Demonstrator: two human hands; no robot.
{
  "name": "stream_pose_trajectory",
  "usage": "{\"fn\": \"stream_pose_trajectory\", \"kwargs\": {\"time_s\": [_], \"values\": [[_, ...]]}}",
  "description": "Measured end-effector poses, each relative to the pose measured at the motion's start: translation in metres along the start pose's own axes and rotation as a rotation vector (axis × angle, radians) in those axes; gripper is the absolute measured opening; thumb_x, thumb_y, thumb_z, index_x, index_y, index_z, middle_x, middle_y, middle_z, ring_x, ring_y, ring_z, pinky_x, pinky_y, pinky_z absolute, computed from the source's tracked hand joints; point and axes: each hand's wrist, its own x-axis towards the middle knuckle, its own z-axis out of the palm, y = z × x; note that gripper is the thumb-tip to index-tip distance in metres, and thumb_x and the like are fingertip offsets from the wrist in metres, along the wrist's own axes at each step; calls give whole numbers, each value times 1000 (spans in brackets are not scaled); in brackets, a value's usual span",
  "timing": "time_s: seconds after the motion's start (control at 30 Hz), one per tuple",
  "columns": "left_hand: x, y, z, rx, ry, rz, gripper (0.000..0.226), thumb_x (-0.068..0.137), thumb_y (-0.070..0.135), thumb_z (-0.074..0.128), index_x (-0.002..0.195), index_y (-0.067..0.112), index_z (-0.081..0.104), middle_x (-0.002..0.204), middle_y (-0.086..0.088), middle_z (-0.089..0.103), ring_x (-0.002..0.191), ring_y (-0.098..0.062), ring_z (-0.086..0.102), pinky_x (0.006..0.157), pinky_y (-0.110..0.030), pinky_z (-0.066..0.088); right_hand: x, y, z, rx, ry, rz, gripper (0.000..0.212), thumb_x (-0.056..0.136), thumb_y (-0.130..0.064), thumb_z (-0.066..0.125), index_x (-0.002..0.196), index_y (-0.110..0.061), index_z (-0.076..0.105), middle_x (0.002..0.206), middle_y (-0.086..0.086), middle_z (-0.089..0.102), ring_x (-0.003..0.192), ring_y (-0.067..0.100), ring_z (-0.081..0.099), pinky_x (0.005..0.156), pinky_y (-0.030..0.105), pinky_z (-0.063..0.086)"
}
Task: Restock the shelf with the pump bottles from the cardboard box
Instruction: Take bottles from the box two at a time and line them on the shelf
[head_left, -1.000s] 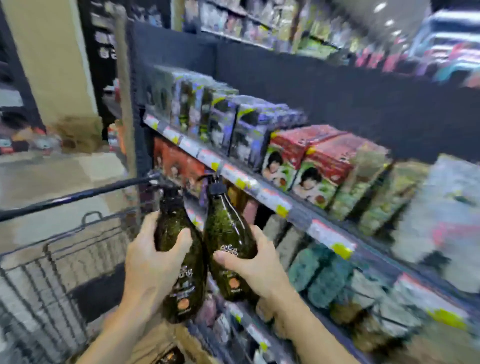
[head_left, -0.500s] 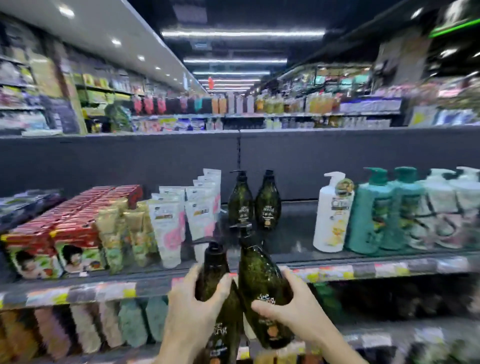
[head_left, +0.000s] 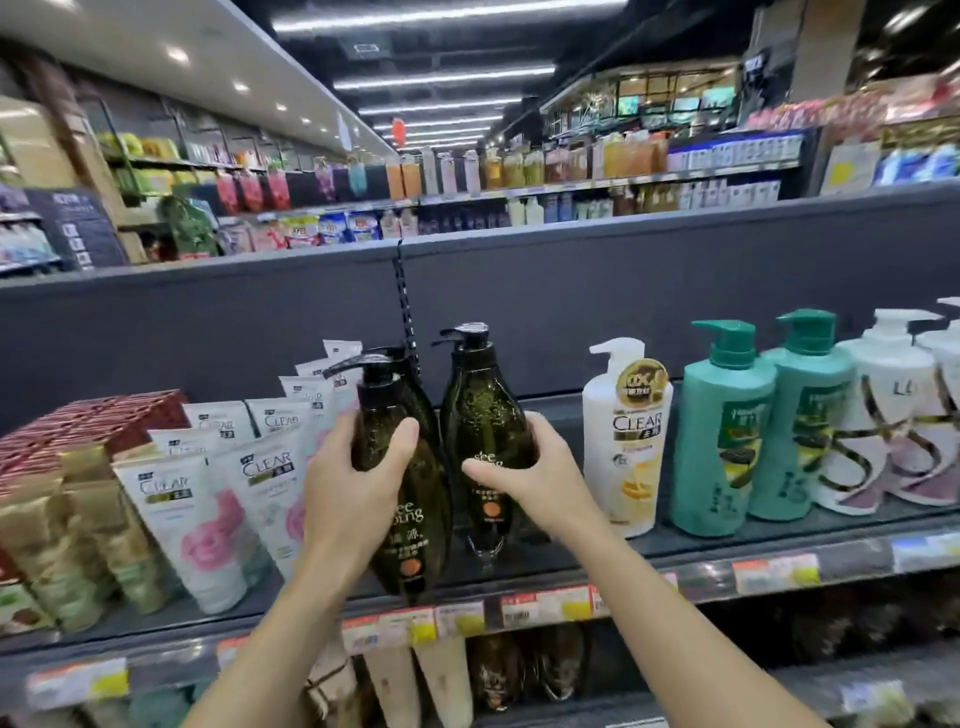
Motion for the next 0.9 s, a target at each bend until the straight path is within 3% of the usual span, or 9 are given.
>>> {"fn": "stream_pose_trajectory", "kwargs": {"time_s": [0.13,0.27,0.47,0.57,0.63,0.8,0.9], "values": [[12,-5,-3,-1,27,-17,15,88,44,62,99,33,64,93,19,69,88,2,62,83,-32,51,33,18,20,-36,-8,-1,67,64,-42,89,120,-32,53,120,-6,61,111,9,60,100,36,50],[16,-18,-6,15,24,-31,37,84,53,59,111,28,62,105,10,69,101,-9,62,91,-40,51,39,39,30,-59,-33,17,77,66,-35,91,131,-25,50,125,-9,57,114,7,57,98,26,47],[21,-26,-6,-5,12,-35,19,89,41,62,98,24,59,86,13,61,83,-6,56,73,-28,42,44,53,30,-26,-13,60,76,67,-37,89,132,-25,50,123,-8,61,113,7,59,98,32,50],[24,-32,-4,10,11,-26,40,86,48,60,107,14,60,100,3,66,100,-18,59,84,-39,49,41,54,32,-61,7,58,80,67,-42,87,136,-25,49,127,-6,58,116,11,57,101,37,49],[26,-35,-2,28,-4,-31,55,81,57,56,118,17,59,108,2,66,105,-18,59,94,-45,49,39,51,33,-107,1,44,84,69,-45,86,140,-26,46,133,-5,54,121,11,53,105,37,46],[35,-44,6,40,-29,-36,52,86,53,57,128,23,54,117,5,63,111,-15,56,98,-44,47,12,58,21,-429,48,60,82,81,-63,64,148,-24,36,140,-1,48,131,15,44,109,40,41],[43,-48,13,84,-16,-23,41,89,46,58,121,21,55,114,6,59,108,-13,53,95,-34,43,-19,73,10,-736,7,12,75,91,-66,43,148,-17,40,148,1,46,137,17,40,113,33,36]]}}
